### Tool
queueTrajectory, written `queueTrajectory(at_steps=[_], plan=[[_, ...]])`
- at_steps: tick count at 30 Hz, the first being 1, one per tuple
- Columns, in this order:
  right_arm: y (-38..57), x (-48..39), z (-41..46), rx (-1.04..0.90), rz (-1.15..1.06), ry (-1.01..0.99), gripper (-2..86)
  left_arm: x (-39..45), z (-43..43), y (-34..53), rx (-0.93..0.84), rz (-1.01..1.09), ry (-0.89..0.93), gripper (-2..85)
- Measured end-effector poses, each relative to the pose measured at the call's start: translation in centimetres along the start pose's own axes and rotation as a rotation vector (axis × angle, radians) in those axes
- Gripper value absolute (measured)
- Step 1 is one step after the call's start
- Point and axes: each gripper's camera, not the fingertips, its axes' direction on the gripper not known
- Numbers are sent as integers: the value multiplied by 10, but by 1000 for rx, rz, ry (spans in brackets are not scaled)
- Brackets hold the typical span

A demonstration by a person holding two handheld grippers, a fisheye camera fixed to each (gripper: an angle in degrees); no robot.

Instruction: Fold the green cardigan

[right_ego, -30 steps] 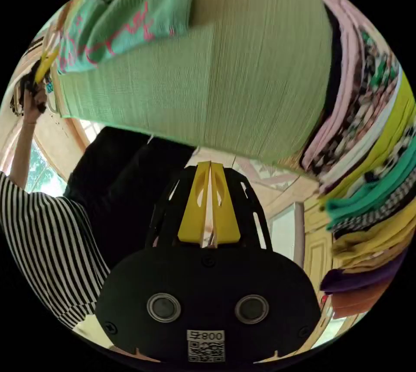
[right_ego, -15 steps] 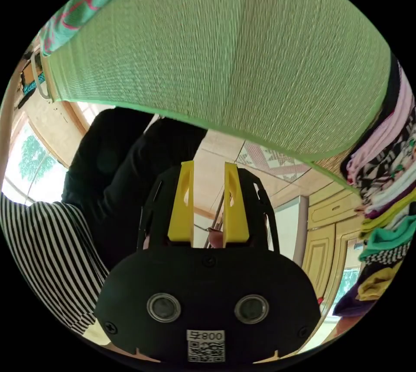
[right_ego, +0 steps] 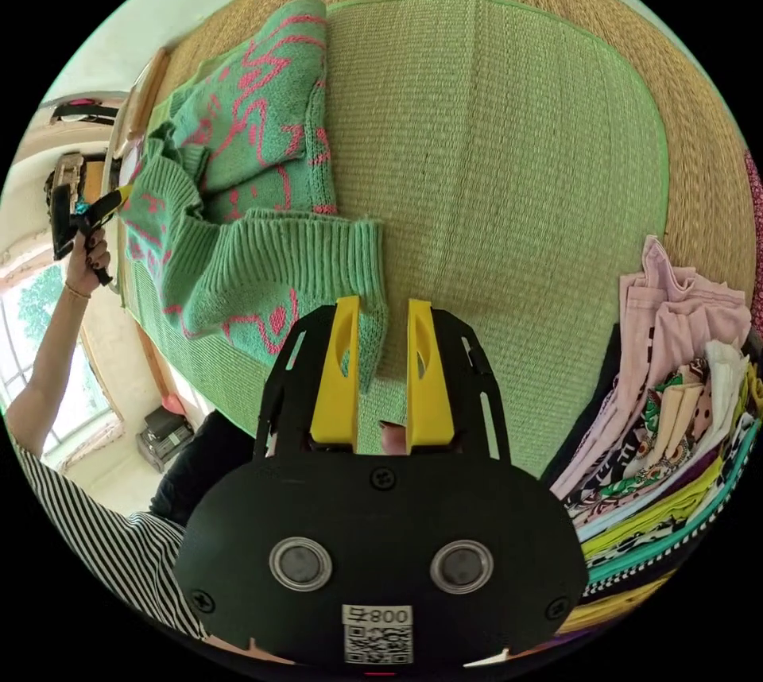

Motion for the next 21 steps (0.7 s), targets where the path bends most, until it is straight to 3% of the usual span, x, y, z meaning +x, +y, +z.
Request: queueTrajectory(at_steps=[6,9,13,16,21], plan=[[22,-8,-17,3,-115,-143,26,32,-48,63,60,26,156,20],[59,-40,-51,34,-325,-225,21,49,-76,112,-4,38,169,20],[120,-73,-26,-199,-515,-123,21,50,-81,193,-227,-50,102,21],[143,-59,31,-369,-439,-42,23,28,-53,247,-395,-214,5,22],[129,-21,44,-392,-219,-196,29,13,-60,267,-243,-371,51,20]])
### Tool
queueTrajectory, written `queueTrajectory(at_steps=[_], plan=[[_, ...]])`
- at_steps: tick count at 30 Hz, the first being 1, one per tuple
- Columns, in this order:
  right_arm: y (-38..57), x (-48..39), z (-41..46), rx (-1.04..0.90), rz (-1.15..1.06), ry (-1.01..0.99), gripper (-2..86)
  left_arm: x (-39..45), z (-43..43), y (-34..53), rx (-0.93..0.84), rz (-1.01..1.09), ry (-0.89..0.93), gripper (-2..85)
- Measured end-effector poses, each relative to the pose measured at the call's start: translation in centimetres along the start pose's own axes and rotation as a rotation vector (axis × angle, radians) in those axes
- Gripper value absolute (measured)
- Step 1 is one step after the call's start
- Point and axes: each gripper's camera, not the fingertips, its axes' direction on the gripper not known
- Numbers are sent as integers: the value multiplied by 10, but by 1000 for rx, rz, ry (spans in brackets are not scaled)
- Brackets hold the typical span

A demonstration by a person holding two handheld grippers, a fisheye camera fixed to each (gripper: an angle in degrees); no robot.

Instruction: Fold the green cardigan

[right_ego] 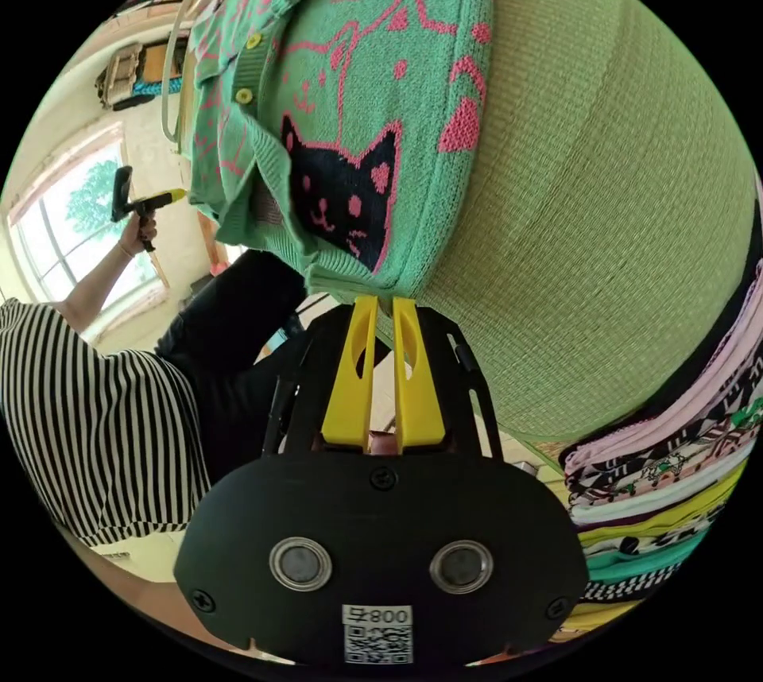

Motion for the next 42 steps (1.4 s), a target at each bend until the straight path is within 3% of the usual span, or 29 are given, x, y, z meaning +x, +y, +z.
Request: queueTrajectory(at_steps=[6,12,18,23,27,32,38,42], plan=[[6,-14,-46,131,59,105,20,42,-33,-12,219,144,41,39],[-30,-72,-89,320,-72,143,32,101,-15,-73,293,344,-114,75],[-98,-132,-93,363,-214,188,59,167,27,-122,230,573,-361,98],[-125,-161,-87,365,-270,171,65,187,56,-126,127,681,-701,52],[-139,-195,-87,368,-346,258,75,168,9,-110,212,580,-501,35],[-173,-255,-88,405,-494,378,91,90,-121,-55,544,276,-127,27],[-242,-324,-50,322,-669,517,97,12,-213,10,736,81,7,26],[-276,-348,-10,208,-707,656,104,-15,-238,32,775,15,14,27]])
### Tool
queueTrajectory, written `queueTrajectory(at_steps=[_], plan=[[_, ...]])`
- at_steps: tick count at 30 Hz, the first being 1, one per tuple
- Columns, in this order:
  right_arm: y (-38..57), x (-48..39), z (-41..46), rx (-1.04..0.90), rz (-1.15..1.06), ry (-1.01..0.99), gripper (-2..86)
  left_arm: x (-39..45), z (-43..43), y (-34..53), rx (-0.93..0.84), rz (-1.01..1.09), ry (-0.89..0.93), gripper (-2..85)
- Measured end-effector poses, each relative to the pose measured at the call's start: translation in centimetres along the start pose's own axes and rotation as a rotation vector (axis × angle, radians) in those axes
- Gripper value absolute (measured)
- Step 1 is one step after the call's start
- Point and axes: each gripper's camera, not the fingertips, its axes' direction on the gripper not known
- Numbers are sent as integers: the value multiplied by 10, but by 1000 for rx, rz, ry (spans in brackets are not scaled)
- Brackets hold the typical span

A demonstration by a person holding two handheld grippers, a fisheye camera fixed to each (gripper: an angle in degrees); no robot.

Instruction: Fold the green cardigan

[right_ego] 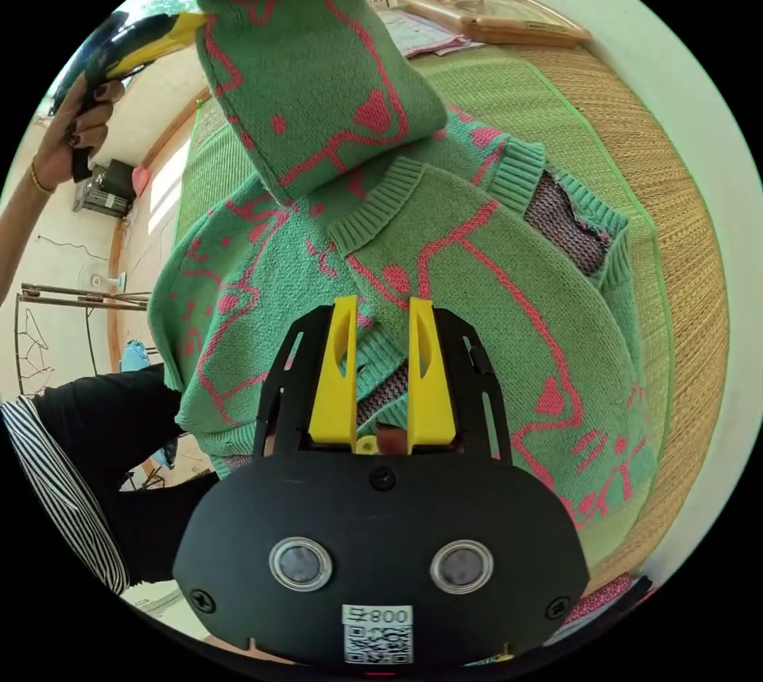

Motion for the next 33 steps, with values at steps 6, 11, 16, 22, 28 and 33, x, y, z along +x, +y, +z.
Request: queueTrajectory(at_steps=[6,11,16,22,28,33], plan=[[-7,-2,-10,-24,-14,110,63,-28,-24,-5,11,-58,14,27],[19,54,-86,130,140,-53,38,-38,-64,-24,72,-59,43,27],[145,161,-220,345,453,-8,32,-50,-134,-45,161,-45,-78,28],[355,278,-249,352,1069,80,34,-111,-177,-29,192,-280,-433,31],[407,275,-191,416,1252,-87,41,-138,-123,13,202,-484,-271,32],[282,283,-154,279,954,-92,63,-101,-21,-39,-44,-256,-173,50]])
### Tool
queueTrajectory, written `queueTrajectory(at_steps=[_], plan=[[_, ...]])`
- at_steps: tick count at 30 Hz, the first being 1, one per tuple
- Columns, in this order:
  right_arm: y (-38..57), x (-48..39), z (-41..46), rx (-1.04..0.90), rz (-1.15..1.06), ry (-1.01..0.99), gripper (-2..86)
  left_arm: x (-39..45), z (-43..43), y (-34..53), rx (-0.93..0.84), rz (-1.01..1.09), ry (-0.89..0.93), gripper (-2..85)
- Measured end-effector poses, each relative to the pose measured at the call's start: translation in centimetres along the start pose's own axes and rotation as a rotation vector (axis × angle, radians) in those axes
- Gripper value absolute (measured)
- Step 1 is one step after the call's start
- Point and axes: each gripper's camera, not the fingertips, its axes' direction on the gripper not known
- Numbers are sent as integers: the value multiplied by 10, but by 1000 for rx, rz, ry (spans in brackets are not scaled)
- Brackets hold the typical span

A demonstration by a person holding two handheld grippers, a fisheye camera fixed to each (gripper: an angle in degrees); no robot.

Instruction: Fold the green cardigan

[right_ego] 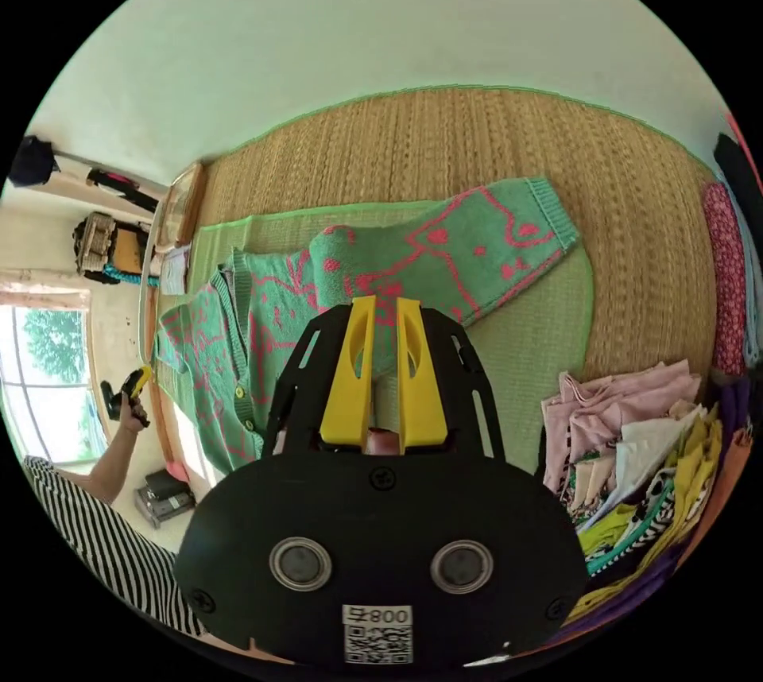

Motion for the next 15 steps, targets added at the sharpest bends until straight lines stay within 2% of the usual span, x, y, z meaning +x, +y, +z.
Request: queueTrajectory(at_steps=[2,7,11,13,15], plan=[[-30,-42,17,-27,-149,51,73,46,41,-31,-83,172,-14,58],[-86,-146,80,-142,-512,236,97,118,120,-78,-211,394,-60,71],[-102,-170,139,-275,-649,373,108,161,179,-101,-289,527,-162,76],[-107,-165,175,-399,-658,370,110,173,201,-108,-315,557,-201,77],[-107,-161,184,-393,-640,348,107,182,224,-112,-363,588,-246,77]])
